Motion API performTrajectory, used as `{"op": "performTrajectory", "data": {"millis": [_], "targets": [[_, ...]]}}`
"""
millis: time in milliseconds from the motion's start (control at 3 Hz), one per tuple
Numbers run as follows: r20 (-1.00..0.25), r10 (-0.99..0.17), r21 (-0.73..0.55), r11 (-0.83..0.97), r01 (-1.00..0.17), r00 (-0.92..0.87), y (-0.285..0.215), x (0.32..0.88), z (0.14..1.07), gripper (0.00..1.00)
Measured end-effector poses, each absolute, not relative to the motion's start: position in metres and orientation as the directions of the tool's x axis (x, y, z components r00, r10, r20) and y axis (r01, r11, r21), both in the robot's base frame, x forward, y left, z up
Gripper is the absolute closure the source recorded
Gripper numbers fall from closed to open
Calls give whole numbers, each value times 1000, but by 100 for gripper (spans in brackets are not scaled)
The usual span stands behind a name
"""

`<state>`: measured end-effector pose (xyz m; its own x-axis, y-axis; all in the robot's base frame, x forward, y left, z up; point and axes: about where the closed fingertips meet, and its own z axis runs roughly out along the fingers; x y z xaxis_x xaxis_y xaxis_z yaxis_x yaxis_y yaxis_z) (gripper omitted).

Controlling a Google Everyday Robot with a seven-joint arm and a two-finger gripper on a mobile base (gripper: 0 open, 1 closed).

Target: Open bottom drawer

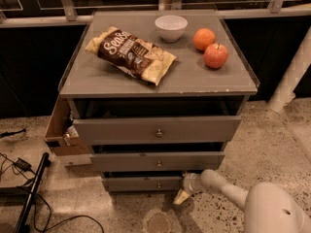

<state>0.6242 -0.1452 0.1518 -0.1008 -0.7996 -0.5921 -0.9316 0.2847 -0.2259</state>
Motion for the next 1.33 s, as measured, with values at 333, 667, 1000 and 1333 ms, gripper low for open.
{"op": "performTrajectory", "data": {"millis": [333,667,1000,1333], "targets": [[-592,-800,-226,285,-932,-101,-145,624,152,0],[-575,-809,-201,285,-937,-122,-144,618,152,0],[-544,-822,-153,295,-943,-169,-147,610,155,0],[-528,-825,-121,308,-944,-202,-151,604,157,0]]}}
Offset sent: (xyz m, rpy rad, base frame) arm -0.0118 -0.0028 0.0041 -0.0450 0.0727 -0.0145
